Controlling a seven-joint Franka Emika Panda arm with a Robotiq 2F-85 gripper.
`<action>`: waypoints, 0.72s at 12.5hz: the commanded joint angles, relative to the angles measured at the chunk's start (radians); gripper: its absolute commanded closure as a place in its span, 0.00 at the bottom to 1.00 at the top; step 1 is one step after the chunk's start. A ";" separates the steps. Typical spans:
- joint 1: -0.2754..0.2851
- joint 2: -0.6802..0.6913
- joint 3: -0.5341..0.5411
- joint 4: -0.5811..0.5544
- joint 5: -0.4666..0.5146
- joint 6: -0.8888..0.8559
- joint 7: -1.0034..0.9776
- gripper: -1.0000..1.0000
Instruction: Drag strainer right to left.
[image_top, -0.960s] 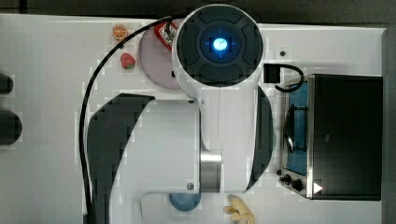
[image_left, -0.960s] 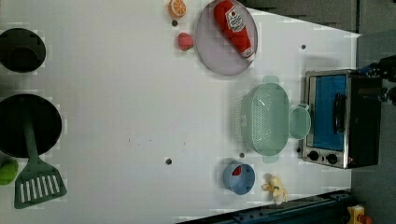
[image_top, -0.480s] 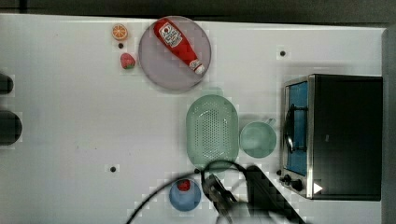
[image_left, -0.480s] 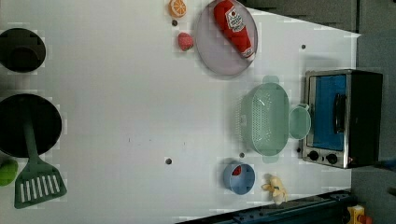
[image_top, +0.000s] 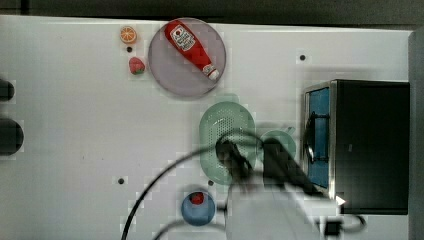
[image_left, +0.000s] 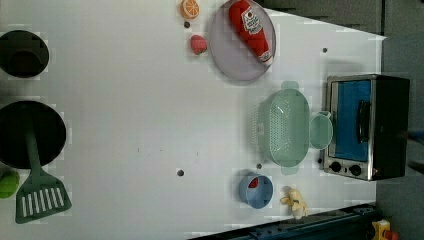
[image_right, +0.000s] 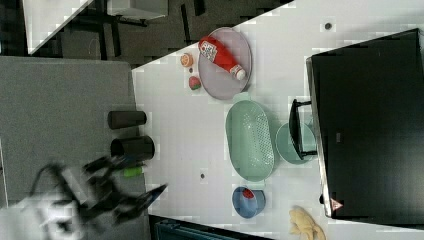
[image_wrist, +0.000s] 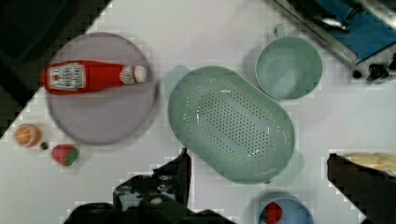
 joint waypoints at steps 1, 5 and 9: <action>0.003 0.205 0.022 -0.103 -0.006 0.121 0.164 0.00; 0.004 0.442 0.027 -0.113 -0.006 0.315 0.384 0.00; 0.014 0.659 0.030 -0.114 -0.005 0.575 0.534 0.00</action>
